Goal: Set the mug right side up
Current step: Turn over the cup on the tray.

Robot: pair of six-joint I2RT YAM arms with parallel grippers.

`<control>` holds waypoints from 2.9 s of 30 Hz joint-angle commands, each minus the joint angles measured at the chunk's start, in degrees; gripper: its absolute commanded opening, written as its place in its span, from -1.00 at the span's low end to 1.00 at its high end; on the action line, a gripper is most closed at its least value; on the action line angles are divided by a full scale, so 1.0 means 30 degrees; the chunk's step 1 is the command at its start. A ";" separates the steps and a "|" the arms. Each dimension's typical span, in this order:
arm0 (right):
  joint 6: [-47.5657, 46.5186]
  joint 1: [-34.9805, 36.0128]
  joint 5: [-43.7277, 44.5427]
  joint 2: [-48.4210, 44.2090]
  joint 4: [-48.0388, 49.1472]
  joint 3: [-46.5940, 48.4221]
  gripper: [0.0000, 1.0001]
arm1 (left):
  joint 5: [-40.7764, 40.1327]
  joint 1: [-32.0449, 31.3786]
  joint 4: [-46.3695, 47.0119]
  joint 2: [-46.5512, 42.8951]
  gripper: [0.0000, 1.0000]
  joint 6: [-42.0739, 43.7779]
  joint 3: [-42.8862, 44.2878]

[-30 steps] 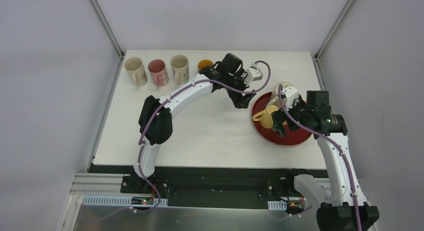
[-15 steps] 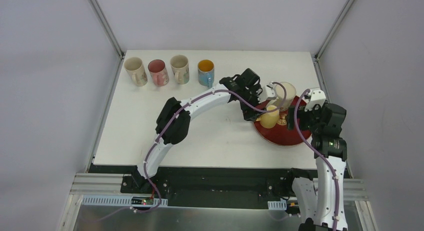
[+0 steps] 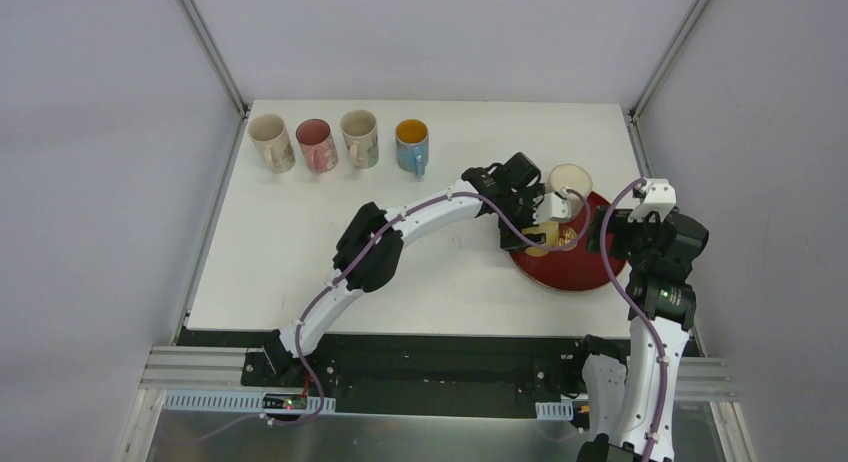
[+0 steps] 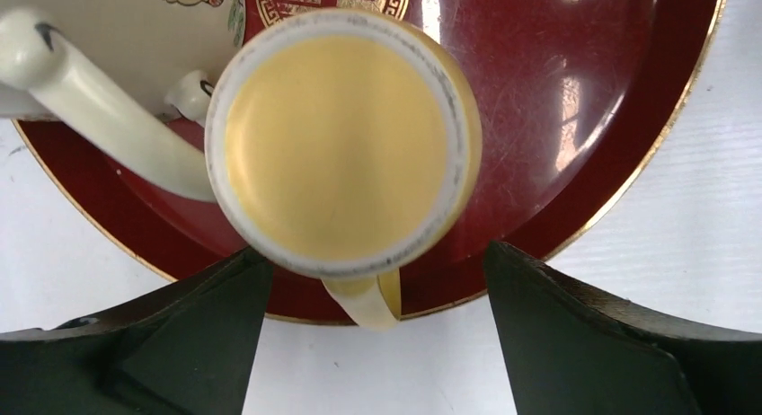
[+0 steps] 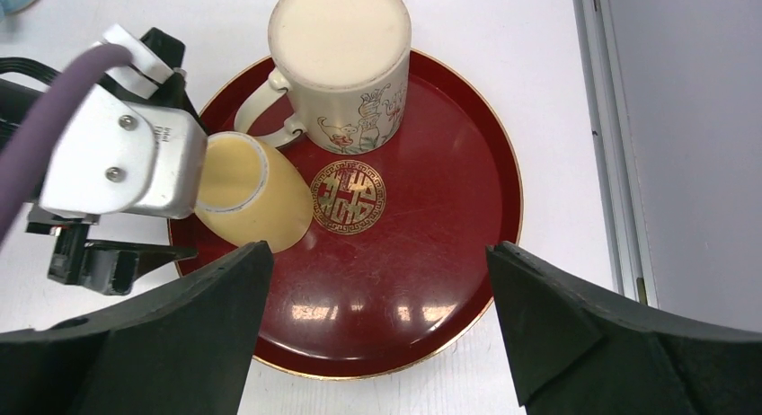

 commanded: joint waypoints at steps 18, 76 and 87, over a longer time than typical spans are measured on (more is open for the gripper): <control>0.0706 -0.0672 -0.1570 -0.0323 0.0950 -0.0161 0.98 | -0.0832 -0.0408 -0.0074 0.0813 0.35 0.0782 0.3077; 0.3255 -0.1409 -0.2857 0.0903 0.0860 0.1758 0.98 | 0.0221 0.1646 -0.0709 -0.3325 -1.00 -0.9086 0.5008; 0.5778 -0.1413 -0.6229 0.2193 0.0443 0.4226 0.98 | 0.1737 0.3200 -0.0155 -0.5414 -1.00 -1.2360 0.4152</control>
